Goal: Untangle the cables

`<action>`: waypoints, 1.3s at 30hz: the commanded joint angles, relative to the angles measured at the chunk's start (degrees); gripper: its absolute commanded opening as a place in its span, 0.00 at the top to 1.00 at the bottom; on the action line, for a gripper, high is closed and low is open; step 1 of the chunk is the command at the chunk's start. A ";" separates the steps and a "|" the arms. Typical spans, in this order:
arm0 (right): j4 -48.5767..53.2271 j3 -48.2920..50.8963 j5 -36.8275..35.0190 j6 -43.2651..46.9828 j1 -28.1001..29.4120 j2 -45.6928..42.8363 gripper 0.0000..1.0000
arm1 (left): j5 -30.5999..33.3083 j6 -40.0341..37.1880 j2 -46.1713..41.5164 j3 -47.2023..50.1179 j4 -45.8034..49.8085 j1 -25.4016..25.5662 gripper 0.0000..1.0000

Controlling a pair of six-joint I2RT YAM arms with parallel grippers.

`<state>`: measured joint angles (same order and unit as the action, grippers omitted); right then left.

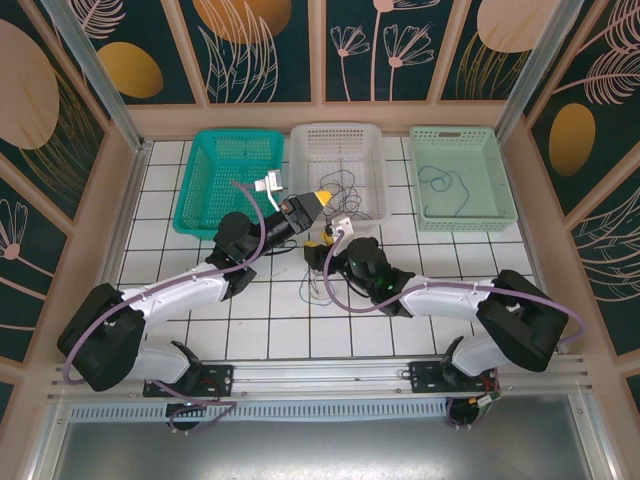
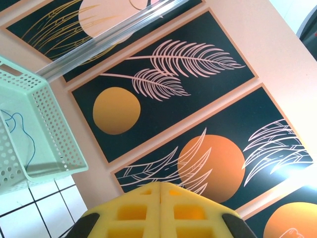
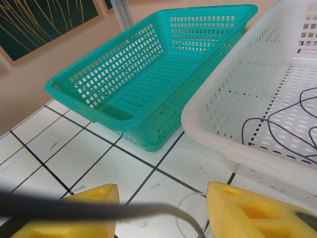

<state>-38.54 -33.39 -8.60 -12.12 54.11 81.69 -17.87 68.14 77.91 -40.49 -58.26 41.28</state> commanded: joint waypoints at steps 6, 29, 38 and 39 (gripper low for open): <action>-3.29 0.40 1.97 -2.12 0.31 0.55 0.60 | 0.10 -6.20 -6.86 -5.55 4.45 0.24 1.00; 1.20 7.11 1.69 -3.00 0.38 -4.43 0.61 | 4.31 -22.66 -14.07 -24.56 22.09 0.12 1.00; 5.07 8.24 0.02 -4.24 -0.32 -3.04 0.57 | 6.18 -29.47 -16.30 -34.35 29.16 0.17 1.00; 4.97 8.54 0.76 -4.15 -0.32 -2.63 0.57 | 6.30 -29.80 -16.30 -34.92 29.65 0.16 1.00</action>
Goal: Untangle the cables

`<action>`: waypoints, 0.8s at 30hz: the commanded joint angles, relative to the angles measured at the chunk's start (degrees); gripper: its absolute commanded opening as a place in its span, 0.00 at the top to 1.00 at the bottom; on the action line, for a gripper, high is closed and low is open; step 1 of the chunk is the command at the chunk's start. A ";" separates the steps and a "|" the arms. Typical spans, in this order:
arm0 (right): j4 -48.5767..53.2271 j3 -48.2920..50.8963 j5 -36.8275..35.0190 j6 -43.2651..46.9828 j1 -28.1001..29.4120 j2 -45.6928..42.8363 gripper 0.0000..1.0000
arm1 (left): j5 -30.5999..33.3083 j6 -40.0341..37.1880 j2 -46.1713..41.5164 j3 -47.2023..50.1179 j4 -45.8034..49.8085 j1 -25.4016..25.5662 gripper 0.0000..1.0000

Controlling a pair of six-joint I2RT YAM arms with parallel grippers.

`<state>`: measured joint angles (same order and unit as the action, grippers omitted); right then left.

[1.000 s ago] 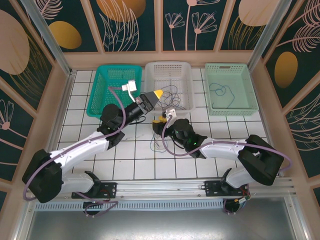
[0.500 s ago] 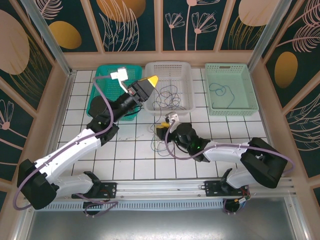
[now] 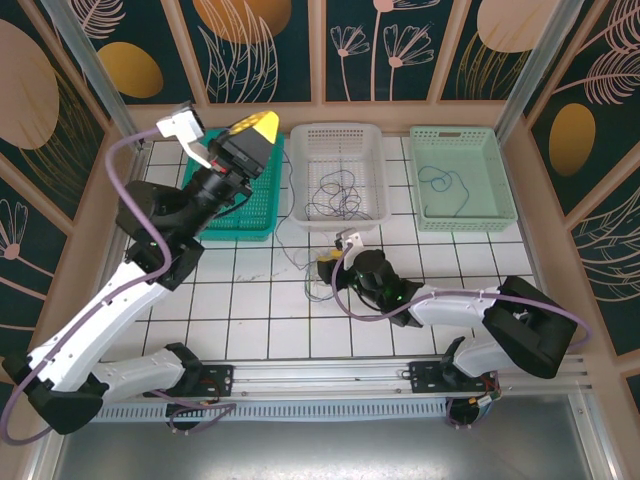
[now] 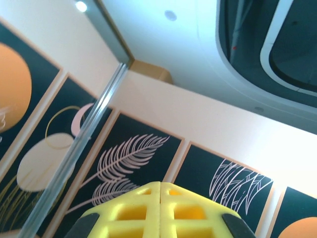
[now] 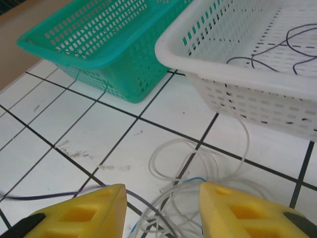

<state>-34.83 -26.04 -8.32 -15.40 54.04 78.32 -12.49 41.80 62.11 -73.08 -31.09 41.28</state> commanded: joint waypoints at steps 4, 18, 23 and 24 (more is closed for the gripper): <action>1.86 1.83 0.96 -1.36 -0.25 2.69 0.58 | 2.64 -5.79 -0.75 -3.93 4.06 0.13 1.00; 7.41 4.72 -1.93 -5.96 -0.43 4.23 0.67 | 7.37 -16.60 6.19 -24.80 10.79 0.17 1.00; 8.70 4.82 -2.74 -6.04 -0.78 4.20 0.69 | 6.84 -19.25 12.28 -34.87 13.86 0.13 1.00; 8.81 4.92 -2.79 -6.13 -0.91 4.22 0.69 | 6.82 -19.70 13.37 -36.77 14.32 0.20 1.00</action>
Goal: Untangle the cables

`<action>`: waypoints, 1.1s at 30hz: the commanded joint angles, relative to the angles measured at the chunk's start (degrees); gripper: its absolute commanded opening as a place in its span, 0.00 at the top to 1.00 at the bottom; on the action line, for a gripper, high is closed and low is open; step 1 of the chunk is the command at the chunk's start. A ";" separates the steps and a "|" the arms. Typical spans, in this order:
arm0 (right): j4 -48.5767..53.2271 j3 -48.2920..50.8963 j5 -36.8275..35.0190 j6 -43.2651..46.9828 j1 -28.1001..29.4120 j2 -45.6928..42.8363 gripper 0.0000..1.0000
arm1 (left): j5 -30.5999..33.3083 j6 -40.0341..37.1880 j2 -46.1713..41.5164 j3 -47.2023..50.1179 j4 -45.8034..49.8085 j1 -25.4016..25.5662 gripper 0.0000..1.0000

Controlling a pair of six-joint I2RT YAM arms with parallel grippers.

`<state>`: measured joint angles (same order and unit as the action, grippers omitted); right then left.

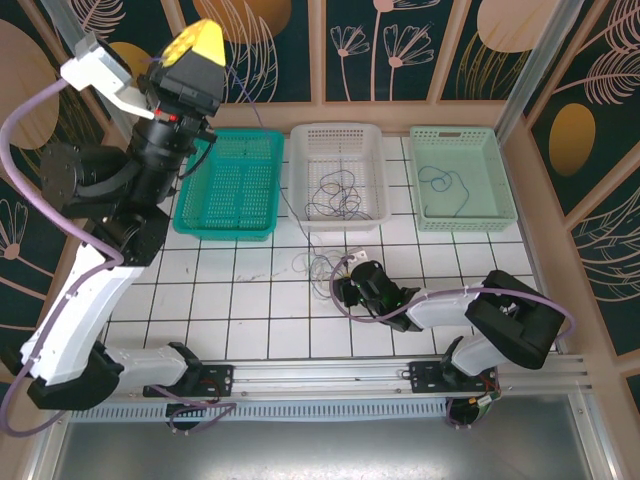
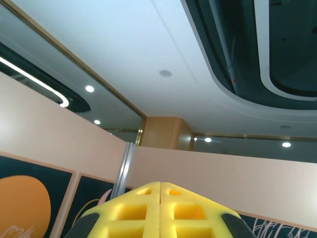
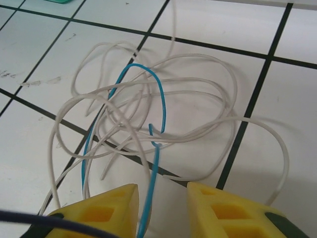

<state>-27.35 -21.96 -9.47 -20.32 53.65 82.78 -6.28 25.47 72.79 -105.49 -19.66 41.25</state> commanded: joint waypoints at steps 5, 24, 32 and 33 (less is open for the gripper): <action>0.97 2.23 -1.49 -2.77 -1.25 -0.60 0.69 | 0.65 -5.76 8.83 -17.91 6.61 0.21 1.00; 1.81 5.33 -1.60 -3.63 -2.94 -13.78 0.60 | 0.04 -6.62 19.02 -30.56 6.45 0.02 0.99; 3.64 9.30 -0.33 -5.69 -6.84 -24.61 0.52 | -0.72 -5.07 21.78 -30.36 5.03 -2.00 0.99; 4.12 9.86 -0.39 -5.80 -7.18 -25.74 0.52 | -1.00 -4.41 22.30 -30.56 4.64 -2.49 1.00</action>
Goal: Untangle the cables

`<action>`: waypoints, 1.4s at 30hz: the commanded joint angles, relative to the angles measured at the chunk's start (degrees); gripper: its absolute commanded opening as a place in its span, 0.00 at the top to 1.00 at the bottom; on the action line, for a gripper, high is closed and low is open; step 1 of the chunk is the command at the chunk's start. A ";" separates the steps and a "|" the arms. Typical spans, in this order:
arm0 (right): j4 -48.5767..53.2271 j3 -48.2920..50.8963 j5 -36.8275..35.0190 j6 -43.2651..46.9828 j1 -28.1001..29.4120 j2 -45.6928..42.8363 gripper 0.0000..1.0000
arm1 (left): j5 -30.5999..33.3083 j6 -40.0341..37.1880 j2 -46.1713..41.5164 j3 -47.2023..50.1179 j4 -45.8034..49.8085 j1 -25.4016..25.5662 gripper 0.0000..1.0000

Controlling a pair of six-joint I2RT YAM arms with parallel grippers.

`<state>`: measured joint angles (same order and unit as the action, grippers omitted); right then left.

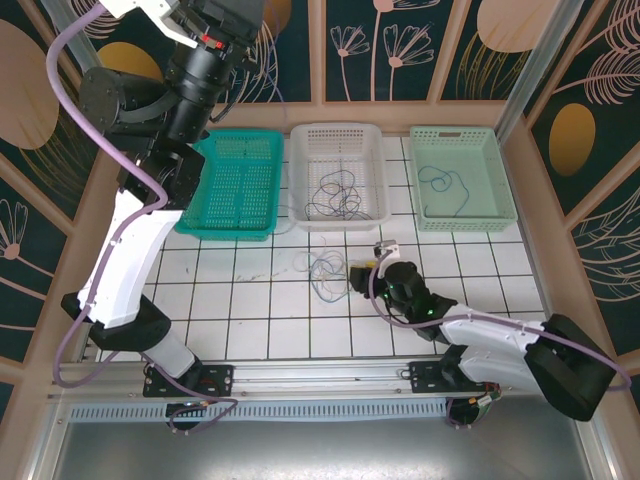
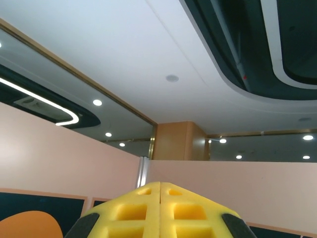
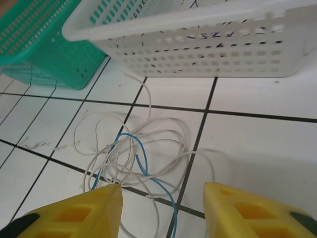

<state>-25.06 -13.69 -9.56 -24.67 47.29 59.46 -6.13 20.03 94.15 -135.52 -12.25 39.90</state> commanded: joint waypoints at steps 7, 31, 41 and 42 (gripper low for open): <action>4.61 4.59 -0.60 -2.19 -2.35 -8.57 0.51 | -4.17 6.40 5.99 -2.54 -5.36 -4.56 1.00; 7.20 6.48 -0.15 -2.68 -4.84 -12.12 0.50 | -9.35 20.93 22.83 -10.55 -9.83 -11.02 0.99; 7.63 7.23 0.44 -2.84 -5.97 -14.19 0.50 | -10.34 20.88 23.05 -7.48 -7.92 -12.13 0.99; 7.85 7.19 0.47 -2.84 -5.98 -14.20 0.50 | -10.47 20.71 23.10 -6.43 -7.80 -12.13 0.99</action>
<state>-18.15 -7.09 -9.39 -26.55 41.74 46.09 -14.96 40.21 117.12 -143.50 -18.63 28.01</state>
